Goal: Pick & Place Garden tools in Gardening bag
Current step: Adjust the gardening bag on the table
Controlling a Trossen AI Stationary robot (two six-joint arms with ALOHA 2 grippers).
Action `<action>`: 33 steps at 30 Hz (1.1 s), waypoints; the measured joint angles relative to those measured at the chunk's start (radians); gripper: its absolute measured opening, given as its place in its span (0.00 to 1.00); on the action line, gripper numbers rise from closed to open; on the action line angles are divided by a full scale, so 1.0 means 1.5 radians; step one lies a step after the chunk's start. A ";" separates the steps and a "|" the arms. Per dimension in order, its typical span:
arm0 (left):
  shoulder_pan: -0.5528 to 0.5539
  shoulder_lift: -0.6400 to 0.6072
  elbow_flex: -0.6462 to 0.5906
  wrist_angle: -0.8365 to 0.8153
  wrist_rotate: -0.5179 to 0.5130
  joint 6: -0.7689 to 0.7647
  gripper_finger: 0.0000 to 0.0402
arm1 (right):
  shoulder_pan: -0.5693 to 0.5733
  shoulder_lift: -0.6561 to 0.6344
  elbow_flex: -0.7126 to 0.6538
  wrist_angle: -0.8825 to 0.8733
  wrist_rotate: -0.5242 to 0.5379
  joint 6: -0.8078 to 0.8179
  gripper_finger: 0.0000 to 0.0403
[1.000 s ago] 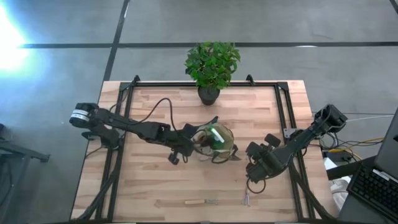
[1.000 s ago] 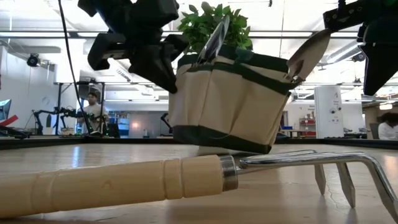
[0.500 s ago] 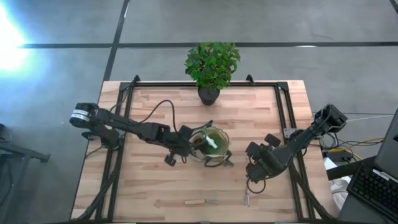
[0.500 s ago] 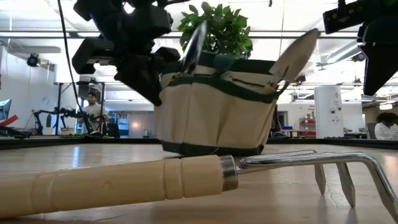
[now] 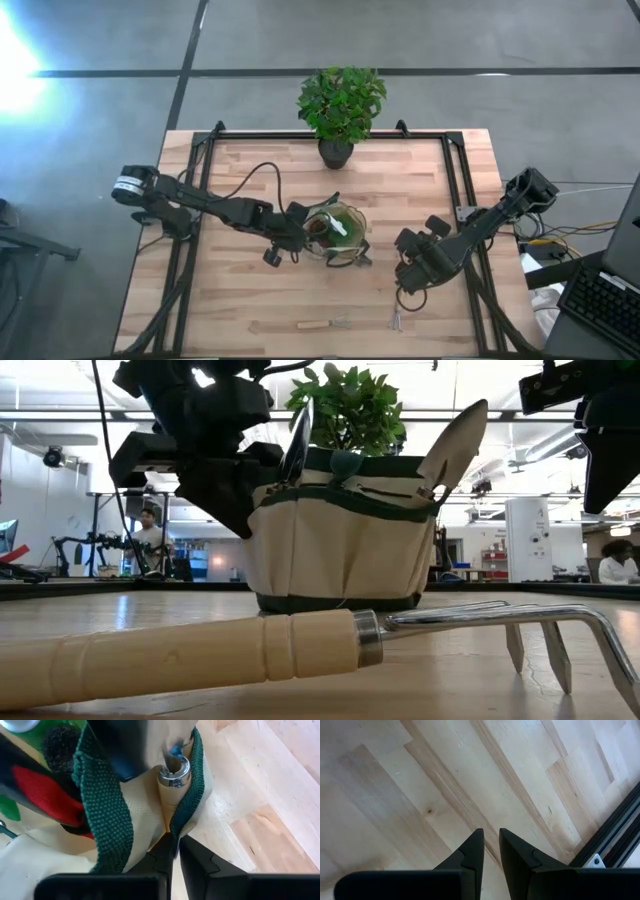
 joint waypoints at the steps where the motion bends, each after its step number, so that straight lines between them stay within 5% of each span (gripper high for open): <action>1: 0.000 0.000 -0.001 0.000 0.000 0.003 0.09 | 0.000 0.000 0.000 0.000 0.000 0.000 0.13; 20: 0.000 0.000 0.017 -0.028 -0.034 -0.046 0.53 | 0.000 0.000 0.000 0.004 -0.001 0.000 0.13; 33: 0.000 -0.007 0.082 -0.133 -0.035 -0.077 0.55 | 0.000 0.000 0.000 0.005 -0.001 0.000 0.13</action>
